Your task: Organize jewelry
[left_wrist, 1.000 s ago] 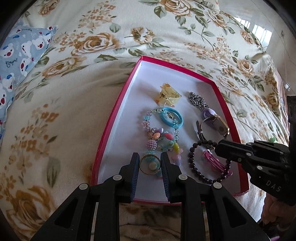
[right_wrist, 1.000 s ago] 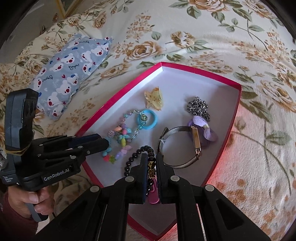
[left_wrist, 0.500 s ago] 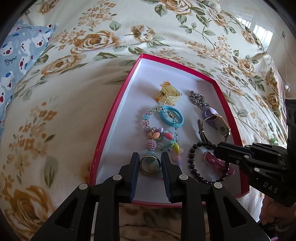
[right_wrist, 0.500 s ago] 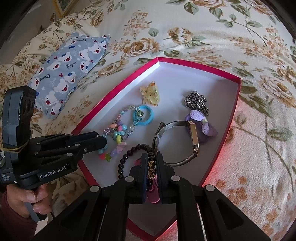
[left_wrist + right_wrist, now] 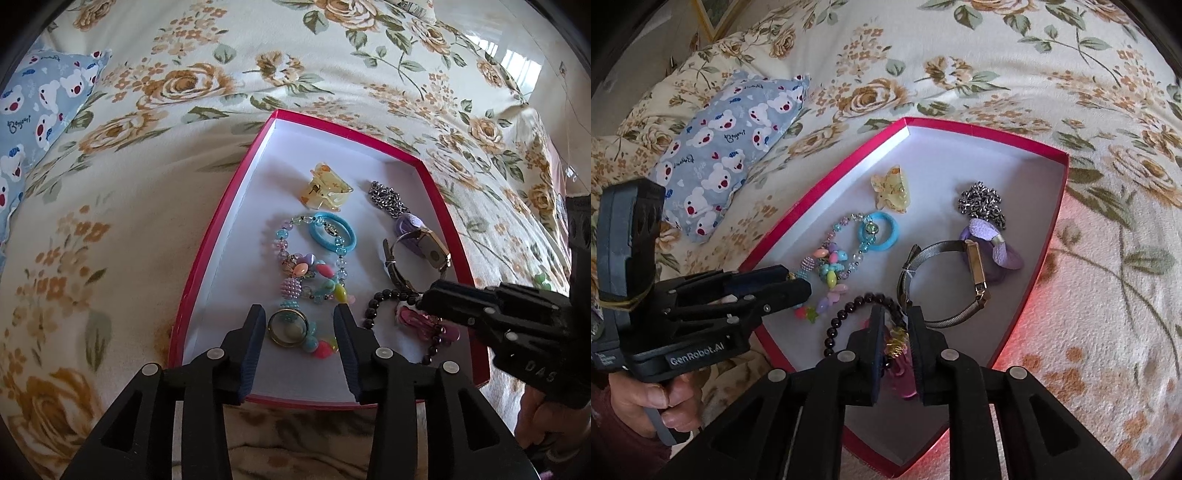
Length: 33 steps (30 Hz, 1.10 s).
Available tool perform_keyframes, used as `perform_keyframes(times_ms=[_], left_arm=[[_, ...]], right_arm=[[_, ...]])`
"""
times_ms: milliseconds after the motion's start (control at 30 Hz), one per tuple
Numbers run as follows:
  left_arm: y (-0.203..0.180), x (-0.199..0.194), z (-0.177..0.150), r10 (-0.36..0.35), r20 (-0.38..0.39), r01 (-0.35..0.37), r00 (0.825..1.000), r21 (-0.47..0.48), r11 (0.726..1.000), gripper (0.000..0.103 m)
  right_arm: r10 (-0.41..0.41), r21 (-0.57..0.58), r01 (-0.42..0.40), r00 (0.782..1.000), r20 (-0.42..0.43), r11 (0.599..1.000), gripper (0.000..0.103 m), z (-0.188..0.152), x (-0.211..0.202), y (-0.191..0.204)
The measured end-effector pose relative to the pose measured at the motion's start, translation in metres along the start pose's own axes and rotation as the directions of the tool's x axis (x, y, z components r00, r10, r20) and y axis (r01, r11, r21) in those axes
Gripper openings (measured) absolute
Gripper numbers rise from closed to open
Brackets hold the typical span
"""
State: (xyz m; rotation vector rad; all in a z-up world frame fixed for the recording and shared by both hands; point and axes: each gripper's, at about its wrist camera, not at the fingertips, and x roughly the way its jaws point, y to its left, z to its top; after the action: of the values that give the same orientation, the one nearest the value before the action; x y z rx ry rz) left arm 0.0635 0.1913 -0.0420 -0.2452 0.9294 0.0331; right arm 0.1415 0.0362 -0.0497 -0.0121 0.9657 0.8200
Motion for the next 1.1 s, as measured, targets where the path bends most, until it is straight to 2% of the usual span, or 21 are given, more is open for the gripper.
perform_keyframes(times_ms=[300,400,467,500,600,667,700,767,967,1100], left_arm=[[-0.001,-0.006,-0.002,-0.004,0.003,0.004,1.000,-0.005,1.000,0.042],[-0.002,-0.010,-0.002,0.006,0.010,-0.006,1.000,-0.006,1.000,0.048],[-0.003,-0.014,-0.003,0.007,0.017,-0.007,1.000,-0.007,1.000,0.050],[-0.003,-0.017,-0.004,0.008,0.021,-0.008,1.000,-0.008,1.000,0.051],[-0.005,-0.029,-0.008,0.022,0.046,-0.021,0.999,-0.025,0.999,0.068],[-0.006,-0.037,-0.012,0.041,0.061,-0.038,0.997,-0.044,0.998,0.081],[-0.006,-0.041,-0.015,0.046,0.066,-0.042,0.997,-0.055,0.998,0.083],[-0.004,-0.051,-0.022,0.055,0.075,-0.047,0.996,-0.099,0.994,0.086],[0.003,-0.078,-0.045,0.061,0.110,-0.036,0.992,-0.219,0.975,0.098],[0.001,-0.089,-0.060,0.083,0.115,-0.051,0.990,-0.256,0.965,0.101]], right_arm=[[-0.007,0.009,0.006,0.998,0.055,1.000,0.027,0.002,-0.019,-0.002],[-0.011,0.016,0.010,0.998,0.069,1.000,0.032,0.001,-0.024,-0.003],[-0.010,0.018,0.008,0.996,0.084,1.000,0.042,0.000,-0.030,-0.004],[-0.009,0.020,0.007,0.996,0.094,1.000,0.042,-0.001,-0.033,-0.005],[-0.004,0.028,0.001,0.993,0.120,1.000,0.045,-0.005,-0.042,-0.006],[-0.002,0.040,-0.005,0.988,0.152,0.999,0.052,-0.009,-0.050,-0.006],[0.002,0.043,-0.009,0.986,0.169,0.999,0.056,-0.012,-0.054,-0.006],[0.012,0.042,-0.021,0.979,0.204,0.999,0.074,-0.017,-0.061,-0.005],[0.026,0.036,-0.036,0.966,0.259,0.999,0.085,-0.028,-0.078,-0.004],[0.035,0.041,-0.048,0.959,0.281,0.998,0.086,-0.034,-0.086,-0.003]])
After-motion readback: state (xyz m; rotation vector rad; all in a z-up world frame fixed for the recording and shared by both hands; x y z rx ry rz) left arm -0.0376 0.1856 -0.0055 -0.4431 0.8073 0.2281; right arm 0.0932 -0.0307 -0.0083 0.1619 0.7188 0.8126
